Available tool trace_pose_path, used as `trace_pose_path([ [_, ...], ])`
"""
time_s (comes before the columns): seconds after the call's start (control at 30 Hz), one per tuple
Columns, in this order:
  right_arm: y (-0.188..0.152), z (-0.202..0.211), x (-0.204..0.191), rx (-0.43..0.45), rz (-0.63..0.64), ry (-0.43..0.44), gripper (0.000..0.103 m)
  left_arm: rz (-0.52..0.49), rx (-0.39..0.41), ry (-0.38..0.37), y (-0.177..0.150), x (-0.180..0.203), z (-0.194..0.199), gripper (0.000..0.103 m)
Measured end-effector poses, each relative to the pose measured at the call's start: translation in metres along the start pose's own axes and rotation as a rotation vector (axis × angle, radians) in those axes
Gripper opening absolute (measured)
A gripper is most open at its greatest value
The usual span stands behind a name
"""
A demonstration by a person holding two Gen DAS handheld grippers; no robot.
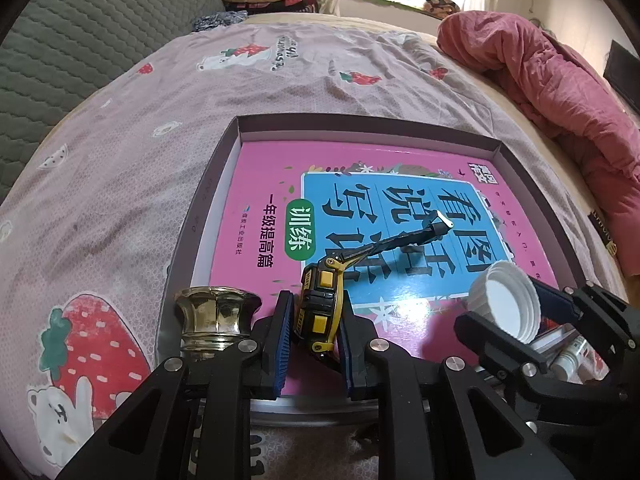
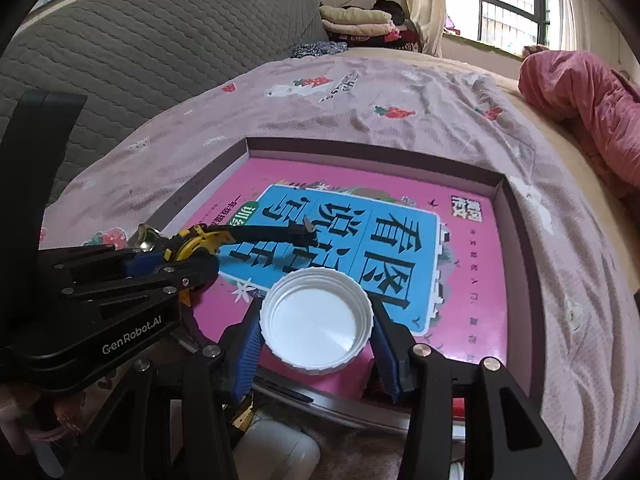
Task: Organize rigid objects
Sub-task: 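Lower the tape measure onto the workbook while the right tool lowers the cap by the lighter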
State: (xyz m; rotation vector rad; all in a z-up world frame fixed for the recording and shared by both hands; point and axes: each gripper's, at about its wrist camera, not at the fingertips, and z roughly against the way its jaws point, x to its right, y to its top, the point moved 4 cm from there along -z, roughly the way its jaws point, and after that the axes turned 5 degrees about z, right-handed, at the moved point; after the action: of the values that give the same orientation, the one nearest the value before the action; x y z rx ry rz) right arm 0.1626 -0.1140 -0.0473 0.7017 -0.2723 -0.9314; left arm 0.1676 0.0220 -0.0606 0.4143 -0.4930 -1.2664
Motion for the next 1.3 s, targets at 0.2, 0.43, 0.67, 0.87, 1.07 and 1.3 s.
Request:
trace_pose_path([
  [0.2,-0.002,-0.006,-0.003,-0.024,0.009,0.012,0.050,-0.003,-0.006,-0.001,0.000,0.000,0.000,0.021],
  [0.43,0.000,-0.009,-0.002,-0.039,-0.005,0.017,0.050,-0.001,-0.011,-0.004,-0.001,0.000,0.000,0.021],
  [0.67,0.000,-0.012,0.002,-0.073,-0.029,0.025,0.050,-0.001,-0.008,-0.003,-0.003,0.000,0.001,0.021],
  [0.87,0.002,-0.013,0.001,-0.100,-0.021,0.026,0.050,-0.009,0.014,-0.004,0.000,0.002,0.008,0.021],
  [1.07,0.002,-0.013,0.001,-0.112,-0.034,0.035,0.050,-0.008,0.007,-0.009,-0.003,0.001,0.009,0.021],
  [1.3,0.002,-0.013,0.001,-0.117,-0.037,0.035,0.050,0.004,0.004,-0.016,-0.004,-0.002,0.012,0.021],
])
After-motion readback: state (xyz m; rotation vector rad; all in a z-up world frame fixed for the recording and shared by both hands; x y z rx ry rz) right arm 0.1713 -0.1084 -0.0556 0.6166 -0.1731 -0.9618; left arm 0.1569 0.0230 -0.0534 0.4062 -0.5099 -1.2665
